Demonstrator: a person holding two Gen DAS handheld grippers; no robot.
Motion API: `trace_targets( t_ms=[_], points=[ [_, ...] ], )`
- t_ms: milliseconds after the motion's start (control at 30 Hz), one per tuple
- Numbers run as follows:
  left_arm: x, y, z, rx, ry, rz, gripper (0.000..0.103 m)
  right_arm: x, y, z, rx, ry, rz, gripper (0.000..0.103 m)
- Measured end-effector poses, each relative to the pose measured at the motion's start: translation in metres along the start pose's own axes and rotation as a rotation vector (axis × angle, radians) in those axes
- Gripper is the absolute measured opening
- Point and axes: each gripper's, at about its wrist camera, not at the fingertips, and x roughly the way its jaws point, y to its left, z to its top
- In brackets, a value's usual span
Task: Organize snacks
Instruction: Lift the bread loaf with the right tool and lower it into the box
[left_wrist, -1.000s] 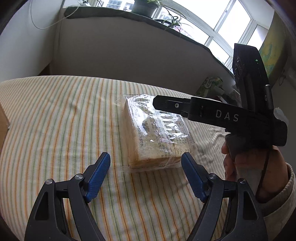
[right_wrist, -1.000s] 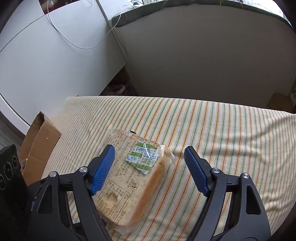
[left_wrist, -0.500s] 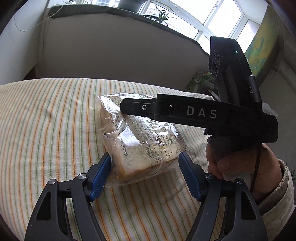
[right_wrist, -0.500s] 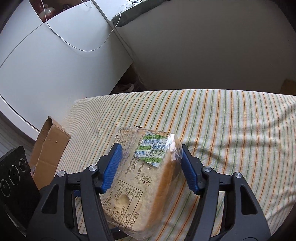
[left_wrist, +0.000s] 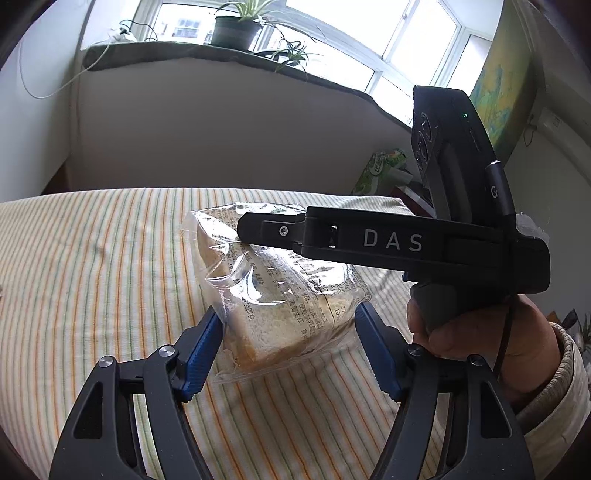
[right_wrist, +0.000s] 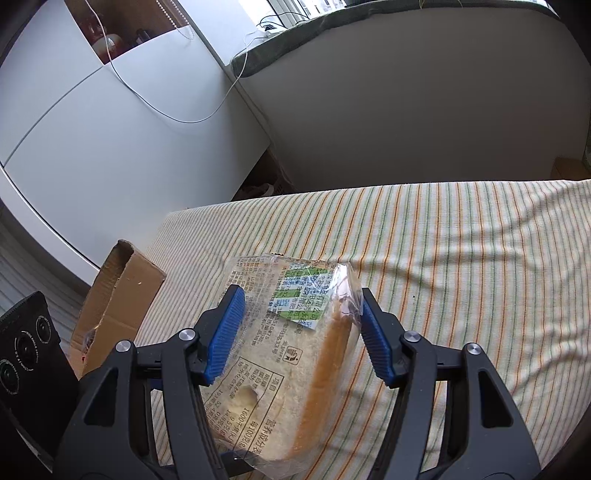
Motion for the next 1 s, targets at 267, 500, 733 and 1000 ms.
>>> trace_targets(
  t_ms=[267, 500, 733, 1000],
  points=[
    [-0.034, -0.028, 0.002, 0.054, -0.054, 0.002, 0.072, -0.063, 0.030, 0.001, -0.040, -0.100, 0.001, 0.064],
    [-0.092, -0.065, 0.009, 0.125, -0.171, 0.011, 0.072, -0.131, 0.076, 0.005, -0.116, -0.209, 0.015, 0.064],
    [-0.138, -0.088, -0.003, 0.166, -0.264, 0.015, 0.072, -0.175, 0.115, -0.003, -0.182, -0.261, 0.005, 0.064],
    [-0.160, -0.088, -0.017, 0.183, -0.298, 0.012, 0.072, -0.184, 0.135, -0.014, -0.198, -0.265, 0.009, 0.064]
  ],
)
